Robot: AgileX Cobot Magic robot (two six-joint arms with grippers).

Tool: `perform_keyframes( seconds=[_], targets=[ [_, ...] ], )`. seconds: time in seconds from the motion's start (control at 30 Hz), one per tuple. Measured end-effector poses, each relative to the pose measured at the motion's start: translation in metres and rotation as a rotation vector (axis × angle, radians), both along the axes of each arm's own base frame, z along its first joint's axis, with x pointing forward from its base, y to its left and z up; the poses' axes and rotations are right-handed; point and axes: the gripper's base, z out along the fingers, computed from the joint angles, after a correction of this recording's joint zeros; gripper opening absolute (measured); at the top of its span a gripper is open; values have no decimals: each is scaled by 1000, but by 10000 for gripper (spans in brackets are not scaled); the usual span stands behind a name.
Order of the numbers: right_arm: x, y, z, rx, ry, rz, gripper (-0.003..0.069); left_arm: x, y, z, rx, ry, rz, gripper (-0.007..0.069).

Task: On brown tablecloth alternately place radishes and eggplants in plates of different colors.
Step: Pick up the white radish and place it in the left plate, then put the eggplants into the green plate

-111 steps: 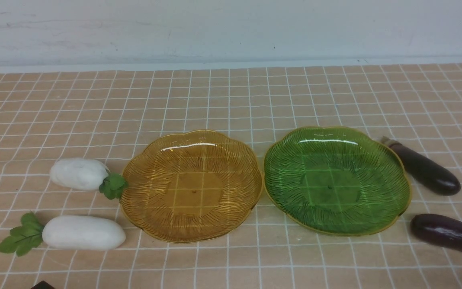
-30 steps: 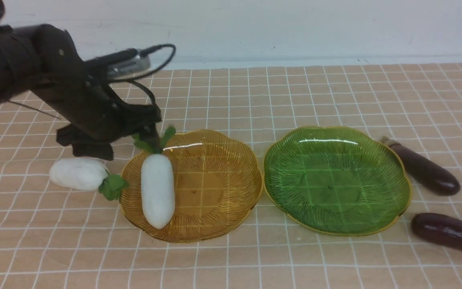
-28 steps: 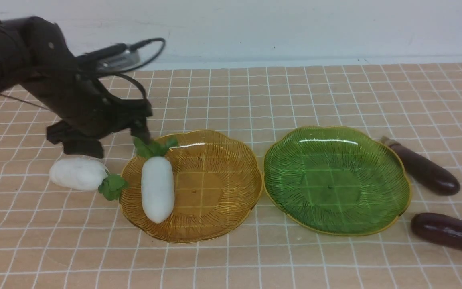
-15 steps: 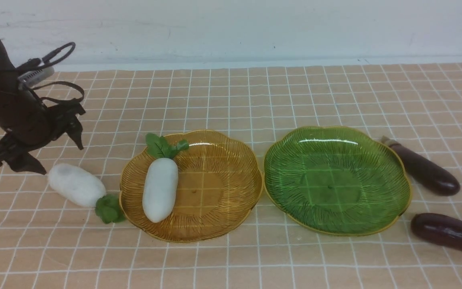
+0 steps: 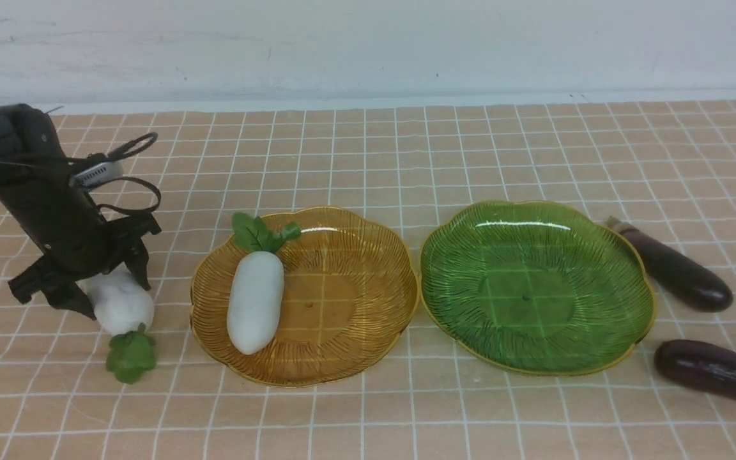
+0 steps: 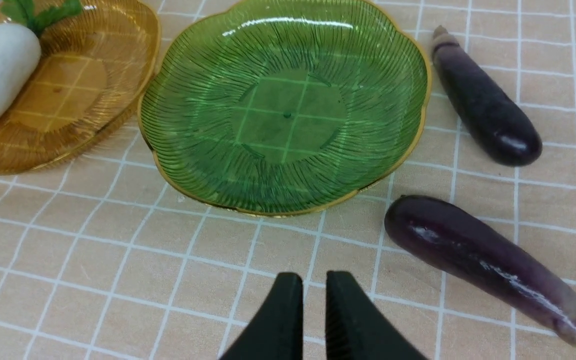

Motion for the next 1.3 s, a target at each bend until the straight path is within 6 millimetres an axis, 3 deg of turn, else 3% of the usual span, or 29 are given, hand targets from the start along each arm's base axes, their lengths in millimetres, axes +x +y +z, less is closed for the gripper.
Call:
perform_keyframes(
  seconds=[0.13, 0.27, 0.4, 0.57, 0.6, 0.73, 0.83, 0.93, 1.1, 1.3],
  targets=[
    [5, 1, 1, -6, 49, 10, 62, -3, -63, -22, 10, -29, -153, 416],
    [12, 2, 4, -22, 137, 28, 62, -2, -82, -33, 55, -68, -213, 487],
    [24, 0, -2, -54, 236, 4, 80, 0, -81, -32, 93, -98, -228, 607],
    [47, -4, -21, -102, 375, -43, 139, 1, -81, -26, 102, -94, -244, 662],
    [58, -6, -30, -136, 425, -58, 184, 1, -81, -23, 104, -92, -250, 665],
    [91, -11, -60, -241, 506, -66, 358, 0, -81, -11, 113, -63, -276, 634],
    [124, -15, -78, -344, 491, -33, 501, 3, -81, 0, 125, -80, -285, 570],
    [153, -16, -90, -424, 491, 24, 581, 6, -81, 9, 135, -112, -287, 510],
    [174, -18, -120, -548, 554, 157, 591, 7, -81, 11, 137, -119, -288, 478],
    [185, -21, -158, -626, 649, 237, 531, 7, -81, 11, 138, -119, -288, 469]
  ],
)
